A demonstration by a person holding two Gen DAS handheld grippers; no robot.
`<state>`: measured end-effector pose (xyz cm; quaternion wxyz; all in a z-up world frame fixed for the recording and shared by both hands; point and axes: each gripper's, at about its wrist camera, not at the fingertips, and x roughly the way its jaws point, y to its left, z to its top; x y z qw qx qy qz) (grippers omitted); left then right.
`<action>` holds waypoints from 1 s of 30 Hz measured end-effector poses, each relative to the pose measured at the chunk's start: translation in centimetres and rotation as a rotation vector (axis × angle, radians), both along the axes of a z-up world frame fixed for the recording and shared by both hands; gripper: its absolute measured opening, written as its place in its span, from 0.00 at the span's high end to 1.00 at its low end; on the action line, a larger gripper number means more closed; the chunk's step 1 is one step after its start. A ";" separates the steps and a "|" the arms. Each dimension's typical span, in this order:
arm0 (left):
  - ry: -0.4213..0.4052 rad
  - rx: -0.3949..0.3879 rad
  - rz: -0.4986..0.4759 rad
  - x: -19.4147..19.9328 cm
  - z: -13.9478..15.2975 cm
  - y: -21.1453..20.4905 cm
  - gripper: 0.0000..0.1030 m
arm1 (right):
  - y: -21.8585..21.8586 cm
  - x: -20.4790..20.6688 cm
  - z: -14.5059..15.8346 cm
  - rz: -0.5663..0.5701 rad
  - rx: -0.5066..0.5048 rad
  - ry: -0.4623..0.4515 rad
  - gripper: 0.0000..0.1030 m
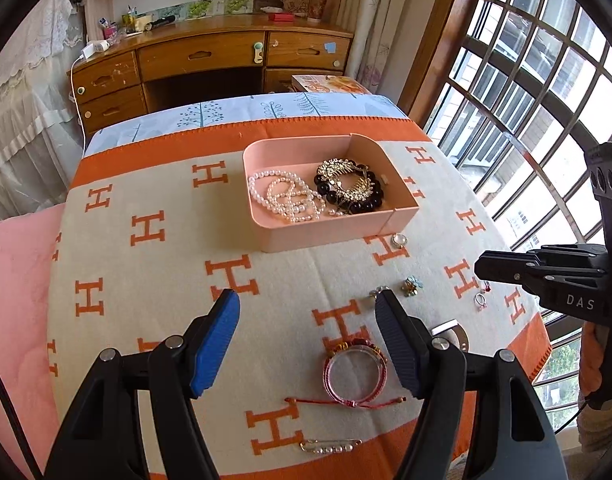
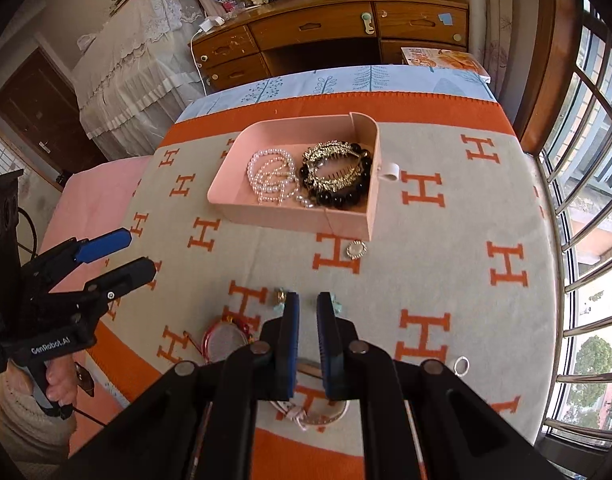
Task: Organize jewelry
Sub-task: 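Grasp the red string bracelet with the left tool while the right tool grasps the white watch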
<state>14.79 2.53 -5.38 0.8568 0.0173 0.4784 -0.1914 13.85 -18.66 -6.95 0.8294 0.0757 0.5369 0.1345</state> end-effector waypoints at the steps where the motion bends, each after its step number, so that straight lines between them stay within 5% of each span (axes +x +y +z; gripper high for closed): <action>1: 0.004 0.003 -0.003 -0.3 -0.2 -0.2 0.33 | -0.1 -0.7 0.0 0.004 0.003 -0.003 0.91; 4: 0.023 0.022 -0.016 -1.2 -1.1 -0.7 0.33 | -0.5 -2.3 -0.6 0.012 0.029 0.012 0.90; 8: 0.065 0.063 -0.025 -1.9 -3.2 -1.3 0.34 | -0.2 -4.1 -2.1 0.050 0.028 0.026 0.74; 16: 0.189 0.113 -0.004 -1.3 -7.9 -2.0 0.50 | 2.4 -5.7 -5.0 0.232 -0.024 0.046 0.74; 30: 0.236 0.194 -0.050 -0.9 -10.0 -4.0 0.53 | 5.0 -6.2 -8.0 0.435 -0.204 -0.004 0.74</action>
